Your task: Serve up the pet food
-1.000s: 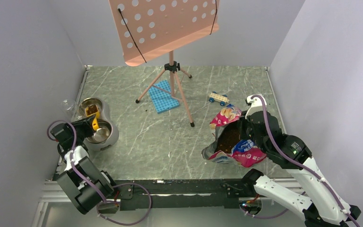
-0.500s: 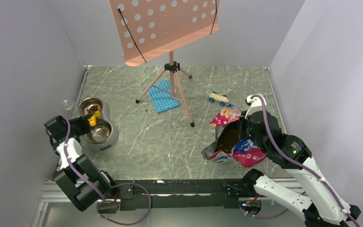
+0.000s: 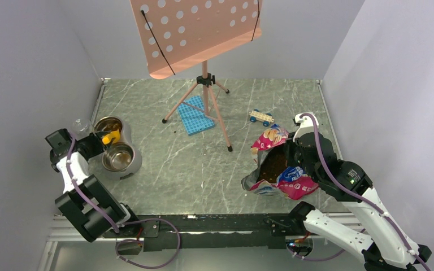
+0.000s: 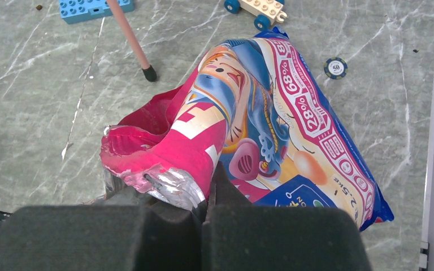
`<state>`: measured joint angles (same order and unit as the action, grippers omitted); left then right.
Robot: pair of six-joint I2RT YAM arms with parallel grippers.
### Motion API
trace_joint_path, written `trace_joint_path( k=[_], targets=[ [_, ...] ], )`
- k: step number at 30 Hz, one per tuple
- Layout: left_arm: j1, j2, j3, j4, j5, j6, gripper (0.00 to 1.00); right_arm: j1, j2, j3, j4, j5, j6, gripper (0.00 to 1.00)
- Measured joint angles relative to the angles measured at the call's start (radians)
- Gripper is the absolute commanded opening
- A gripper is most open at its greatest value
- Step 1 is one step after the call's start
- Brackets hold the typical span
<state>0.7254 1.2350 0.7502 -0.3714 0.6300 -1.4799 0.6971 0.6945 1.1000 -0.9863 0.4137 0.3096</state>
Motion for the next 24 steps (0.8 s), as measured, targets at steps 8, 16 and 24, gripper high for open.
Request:
trace_joint_path(
  k=[8,16,24],
  targets=[
    [0.000,0.034,0.079,-0.128,0.000,-0.009,0.00,0.000,0.000,0.000,0.000,0.000,0.000,0.00],
    [0.000,0.035,0.149,-0.240,-0.014,-0.029,0.00,0.000,0.000,0.000,0.000,0.000,0.000,0.00],
    [0.000,0.035,0.200,-0.303,-0.026,-0.032,0.00,0.000,-0.001,0.000,0.000,0.000,0.000,0.00]
  ],
)
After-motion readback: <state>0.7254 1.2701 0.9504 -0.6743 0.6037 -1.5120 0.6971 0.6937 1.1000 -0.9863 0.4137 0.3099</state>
